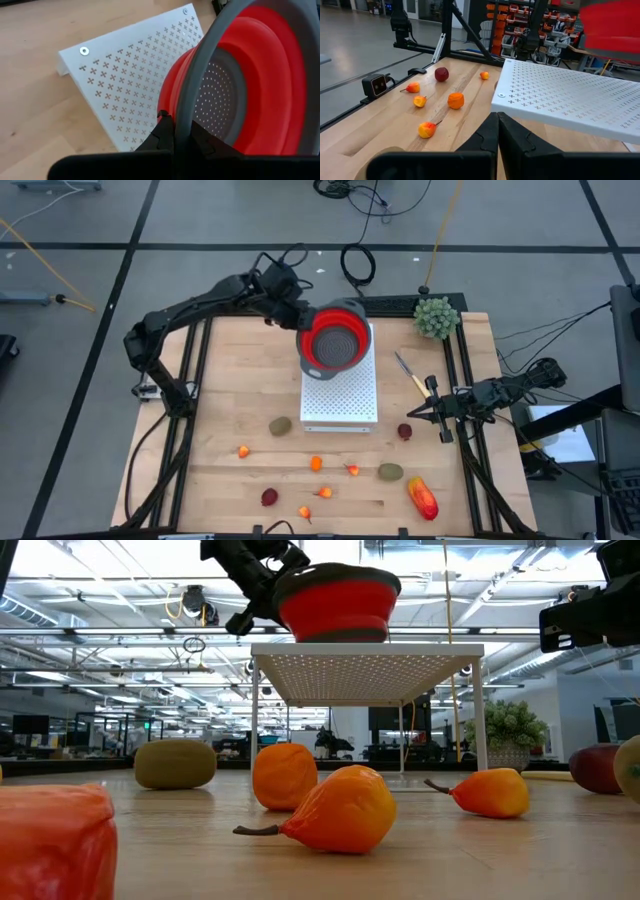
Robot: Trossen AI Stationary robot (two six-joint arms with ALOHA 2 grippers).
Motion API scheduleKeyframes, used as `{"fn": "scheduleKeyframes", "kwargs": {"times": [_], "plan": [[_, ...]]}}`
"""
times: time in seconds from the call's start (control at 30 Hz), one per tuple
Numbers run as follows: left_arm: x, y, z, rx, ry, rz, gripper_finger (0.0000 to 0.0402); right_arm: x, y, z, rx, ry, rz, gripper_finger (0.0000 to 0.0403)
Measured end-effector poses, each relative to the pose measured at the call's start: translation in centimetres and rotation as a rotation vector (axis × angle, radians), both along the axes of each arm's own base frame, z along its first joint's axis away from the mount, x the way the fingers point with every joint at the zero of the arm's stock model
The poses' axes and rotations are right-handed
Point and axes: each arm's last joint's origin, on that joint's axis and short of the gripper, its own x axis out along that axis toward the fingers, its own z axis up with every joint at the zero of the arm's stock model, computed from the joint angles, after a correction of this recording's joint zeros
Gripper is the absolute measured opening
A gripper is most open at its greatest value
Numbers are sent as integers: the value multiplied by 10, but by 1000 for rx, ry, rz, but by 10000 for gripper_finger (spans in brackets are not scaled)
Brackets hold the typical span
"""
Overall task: Pick & Place Fruit
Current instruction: Put the red strainer bowl on the shelf
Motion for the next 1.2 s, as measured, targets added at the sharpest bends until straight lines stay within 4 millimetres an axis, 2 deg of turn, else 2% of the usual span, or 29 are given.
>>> {"fn": "scheduleKeyframes", "kwargs": {"times": [0.63, 0.93, 1.2], "plan": [[0, -3, -2, 10, 53, 88, 3, 0, 0, 0, 1, -1, 0, 0], [16, -2, -18, -31, 72, 99, 3, 0, 0, 0, 1, -1, -1, 0], [29, 4, -27, -59, 14, 81, 3, 0, 0, 0, 2, 0, 0, 0]]}}
